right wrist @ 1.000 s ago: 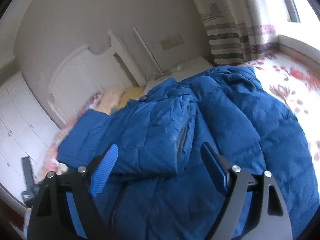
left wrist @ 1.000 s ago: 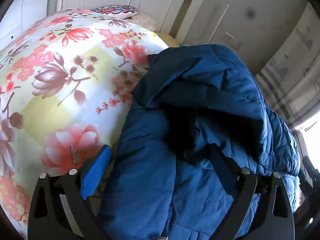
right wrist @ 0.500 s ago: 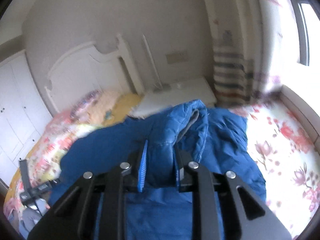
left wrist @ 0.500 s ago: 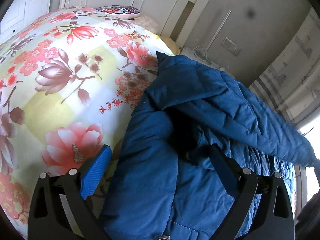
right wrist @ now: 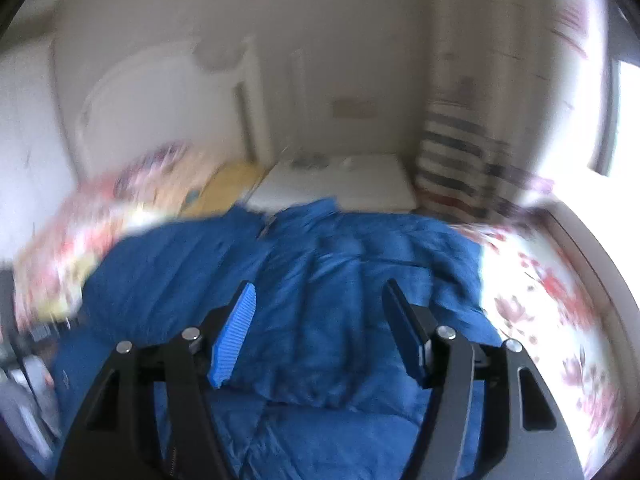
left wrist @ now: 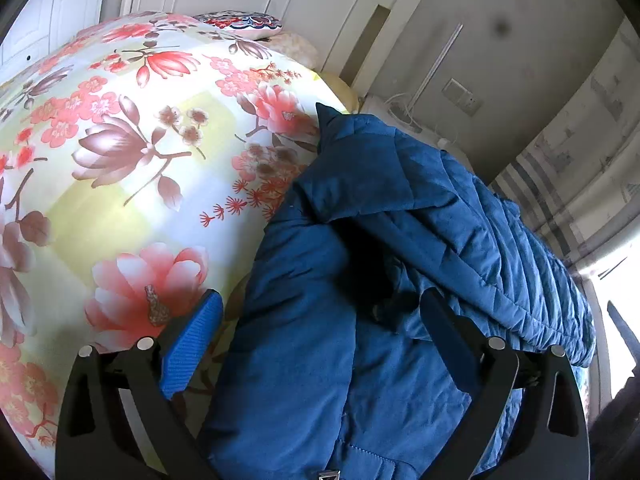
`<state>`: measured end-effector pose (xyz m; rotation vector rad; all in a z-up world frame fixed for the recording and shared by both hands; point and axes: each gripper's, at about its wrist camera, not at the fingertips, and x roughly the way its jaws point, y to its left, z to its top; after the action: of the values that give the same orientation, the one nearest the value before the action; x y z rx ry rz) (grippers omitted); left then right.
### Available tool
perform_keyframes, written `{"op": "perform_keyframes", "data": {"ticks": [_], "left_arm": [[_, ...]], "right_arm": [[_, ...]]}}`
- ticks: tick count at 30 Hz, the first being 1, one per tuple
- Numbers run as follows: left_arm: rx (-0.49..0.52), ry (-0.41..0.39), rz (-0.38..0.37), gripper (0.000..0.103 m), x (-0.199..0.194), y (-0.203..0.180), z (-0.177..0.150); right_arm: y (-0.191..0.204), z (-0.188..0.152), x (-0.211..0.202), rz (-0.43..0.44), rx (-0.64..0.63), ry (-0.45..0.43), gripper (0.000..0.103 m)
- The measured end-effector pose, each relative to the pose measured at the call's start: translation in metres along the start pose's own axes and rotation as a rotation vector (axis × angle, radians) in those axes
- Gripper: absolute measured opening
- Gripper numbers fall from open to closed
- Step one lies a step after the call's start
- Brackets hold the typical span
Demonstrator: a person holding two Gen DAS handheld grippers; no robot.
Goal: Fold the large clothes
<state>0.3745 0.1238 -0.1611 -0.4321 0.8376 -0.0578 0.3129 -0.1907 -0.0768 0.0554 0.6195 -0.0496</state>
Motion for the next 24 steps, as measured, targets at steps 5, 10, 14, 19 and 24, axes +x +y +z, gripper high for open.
{"op": "perform_keyframes", "data": {"ticks": [5, 10, 14, 19, 24], "left_arm": [[-0.074, -0.2, 0.003, 0.094, -0.041, 0.007, 0.006], [0.084, -0.206, -0.075, 0.096, -0.057, -0.056, 0.044], [0.22, -0.1, -0.052, 0.097, -0.007, -0.112, 0.061], [0.325, 0.056, 0.139, 0.099, 0.079, -0.121, 0.034], [0.35, -0.005, 0.148, 0.097, 0.055, -0.145, 0.037]], "right_arm": [[-0.009, -0.029, 0.062, -0.041, 0.05, 0.162, 0.067], [-0.006, -0.036, 0.063, -0.025, 0.03, 0.138, 0.074], [-0.011, -0.036, 0.064, -0.003, 0.046, 0.132, 0.075], [-0.015, -0.035, 0.064, 0.031, 0.074, 0.123, 0.075], [-0.017, -0.036, 0.064, 0.044, 0.084, 0.125, 0.076]]}}
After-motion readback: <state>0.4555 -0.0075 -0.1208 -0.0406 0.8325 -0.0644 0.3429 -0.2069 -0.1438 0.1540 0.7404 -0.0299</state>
